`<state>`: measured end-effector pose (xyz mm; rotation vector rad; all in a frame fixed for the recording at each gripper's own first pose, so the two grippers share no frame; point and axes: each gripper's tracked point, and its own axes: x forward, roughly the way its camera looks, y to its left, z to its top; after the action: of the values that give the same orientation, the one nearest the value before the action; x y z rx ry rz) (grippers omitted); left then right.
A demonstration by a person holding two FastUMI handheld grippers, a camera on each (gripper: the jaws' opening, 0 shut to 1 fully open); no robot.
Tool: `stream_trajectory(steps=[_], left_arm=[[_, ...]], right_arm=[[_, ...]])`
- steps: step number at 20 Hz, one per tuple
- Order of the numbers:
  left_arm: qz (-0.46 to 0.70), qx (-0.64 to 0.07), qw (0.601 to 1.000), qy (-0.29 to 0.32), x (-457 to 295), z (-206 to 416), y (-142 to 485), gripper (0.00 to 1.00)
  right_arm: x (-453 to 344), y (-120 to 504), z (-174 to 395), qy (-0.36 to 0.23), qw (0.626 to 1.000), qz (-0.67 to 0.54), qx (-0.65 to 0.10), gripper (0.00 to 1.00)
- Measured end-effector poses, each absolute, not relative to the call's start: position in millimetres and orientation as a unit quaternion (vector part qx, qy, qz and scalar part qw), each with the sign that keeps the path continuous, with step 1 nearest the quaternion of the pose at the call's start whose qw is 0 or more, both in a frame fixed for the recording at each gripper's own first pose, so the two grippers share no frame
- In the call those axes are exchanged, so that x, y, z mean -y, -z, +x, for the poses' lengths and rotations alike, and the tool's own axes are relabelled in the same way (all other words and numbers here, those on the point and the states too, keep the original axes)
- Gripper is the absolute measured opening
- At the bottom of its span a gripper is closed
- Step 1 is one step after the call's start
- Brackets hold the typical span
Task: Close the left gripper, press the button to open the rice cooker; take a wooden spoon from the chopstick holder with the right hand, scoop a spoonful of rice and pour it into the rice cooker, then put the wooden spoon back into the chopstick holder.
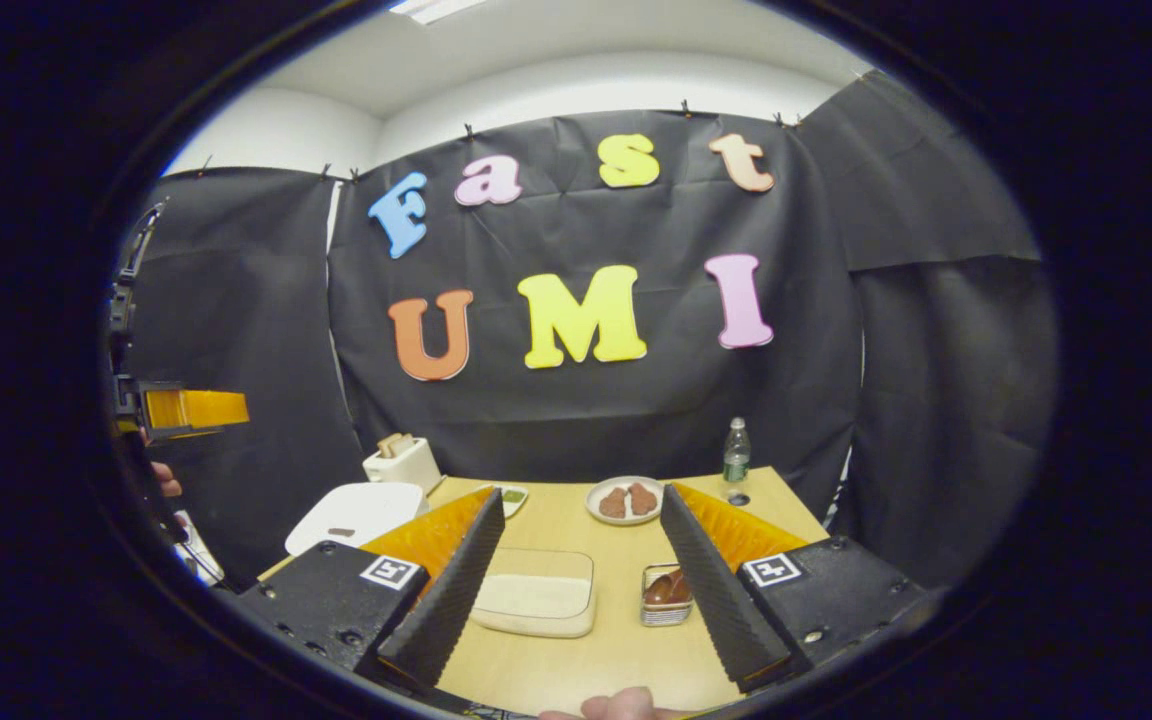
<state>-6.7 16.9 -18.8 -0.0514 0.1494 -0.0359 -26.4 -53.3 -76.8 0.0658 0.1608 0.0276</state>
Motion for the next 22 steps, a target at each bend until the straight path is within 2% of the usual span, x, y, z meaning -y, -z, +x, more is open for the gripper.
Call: stream_trajectory(steps=[6, 14, 15, 16, 19, 20, 21, 22], left_arm=[[0.009, -0.024, 0.999, 0.046, -5.0, -82.1, 11.2, 0.94], [0.025, -0.002, 1.000, 0.018, -3.6, -129.3, 22.3, 0.94], [0.025, 0.000, 1.000, 0.018, -2.3, -131.4, 22.1, 0.84], [0.024, 0.000, 1.000, 0.020, 0.8, -132.9, 21.7, 0.94], [0.023, -0.007, 0.999, 0.021, 4.6, -132.2, 24.7, 0.94], [0.025, -0.008, 0.999, 0.020, 5.5, -132.4, 24.8, 0.84], [0.026, -0.009, 0.999, 0.020, 10.8, -127.2, 27.9, 0.94], [0.028, -0.010, 0.999, 0.021, 12.2, -127.7, 28.5, 0.95]], right_arm=[[35.7, 60.0, -99.2, 0.017, 0.998, 0.024, -0.047, 0.99], [15.2, 61.2, -143.2, 0.000, 0.999, -0.004, -0.048, 0.99], [15.0, 59.5, -146.1, 0.000, 0.999, -0.003, -0.044, 0.99], [15.4, 60.1, -147.5, 0.000, 0.999, -0.002, -0.044, 0.99], [17.1, 67.4, -151.0, -0.004, 0.999, -0.001, -0.052, 0.99], [18.4, 67.8, -151.1, -0.003, 0.999, 0.000, -0.054, 0.99], [19.6, 68.7, -151.3, -0.003, 0.998, 0.002, -0.056, 0.99], [20.0, 69.6, -152.5, -0.004, 0.998, 0.004, -0.057, 0.99]])
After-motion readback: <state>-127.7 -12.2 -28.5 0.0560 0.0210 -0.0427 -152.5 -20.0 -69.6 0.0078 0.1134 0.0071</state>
